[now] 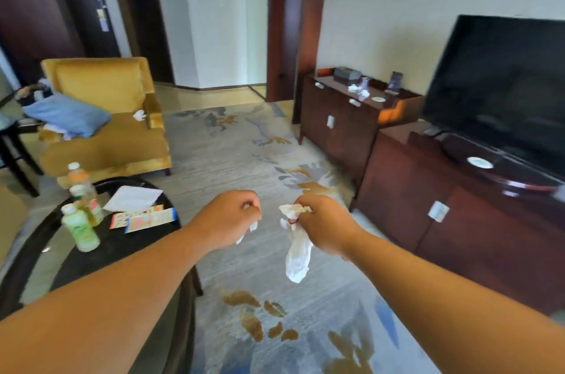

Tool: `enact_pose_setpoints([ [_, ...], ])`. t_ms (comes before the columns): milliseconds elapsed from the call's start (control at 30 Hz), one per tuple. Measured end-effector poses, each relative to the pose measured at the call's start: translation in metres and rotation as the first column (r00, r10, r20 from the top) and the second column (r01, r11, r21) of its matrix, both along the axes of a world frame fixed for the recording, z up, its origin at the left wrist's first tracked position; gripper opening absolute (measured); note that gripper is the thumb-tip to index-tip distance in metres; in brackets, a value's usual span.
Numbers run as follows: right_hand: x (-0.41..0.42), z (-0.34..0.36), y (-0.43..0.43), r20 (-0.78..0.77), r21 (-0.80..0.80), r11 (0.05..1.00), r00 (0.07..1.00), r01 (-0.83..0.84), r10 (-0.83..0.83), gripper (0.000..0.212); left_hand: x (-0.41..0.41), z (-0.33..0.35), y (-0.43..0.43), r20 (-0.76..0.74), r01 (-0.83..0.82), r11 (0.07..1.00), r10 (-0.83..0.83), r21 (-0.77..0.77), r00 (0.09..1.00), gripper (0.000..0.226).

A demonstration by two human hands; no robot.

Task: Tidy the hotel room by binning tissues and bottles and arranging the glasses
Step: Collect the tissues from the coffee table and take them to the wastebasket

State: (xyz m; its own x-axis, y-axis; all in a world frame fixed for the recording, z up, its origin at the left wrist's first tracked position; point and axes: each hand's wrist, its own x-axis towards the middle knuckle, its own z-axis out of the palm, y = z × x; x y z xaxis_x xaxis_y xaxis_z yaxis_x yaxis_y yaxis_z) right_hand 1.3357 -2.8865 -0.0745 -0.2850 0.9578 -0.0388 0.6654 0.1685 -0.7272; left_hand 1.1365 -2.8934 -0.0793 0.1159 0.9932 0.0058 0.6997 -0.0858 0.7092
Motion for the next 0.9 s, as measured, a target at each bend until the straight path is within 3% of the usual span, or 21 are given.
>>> enact_pose_setpoints([
  [100,0.086,0.015,-0.012,0.013,0.044,0.997,0.998,0.068,-0.068,0.02,0.09,0.014,0.003,0.054,0.074,0.997,-0.076,0.03,0.996,0.016],
  [200,0.181,0.032,-0.031,-0.017,0.083,0.985,0.988,0.153,-0.152,0.035,0.193,0.029,0.002,0.034,0.198,0.977,-0.201,0.084,0.979,0.018],
  [333,0.295,0.046,-0.051,0.068,0.135,0.953,0.957,0.271,-0.281,0.017,0.313,0.049,0.005,0.011,0.323,0.938,-0.327,0.127,0.945,0.017],
  [433,0.367,0.052,-0.067,0.074,0.154,0.922,0.927,0.355,-0.369,0.017,0.384,0.061,0.008,-0.027,0.397,0.907,-0.398,0.137,0.917,0.025],
  [567,0.462,0.053,-0.087,0.068,0.164,0.835,0.839,0.525,-0.54,0.019,0.484,0.07,0.012,-0.05,0.53,0.84,-0.528,0.116,0.848,0.022],
  [900,0.625,0.049,-0.105,0.09,0.155,0.621,0.615,0.768,-0.783,0.018,0.69,0.071,0.044,-0.107,0.778,0.616,-0.771,0.122,0.627,0.021],
])
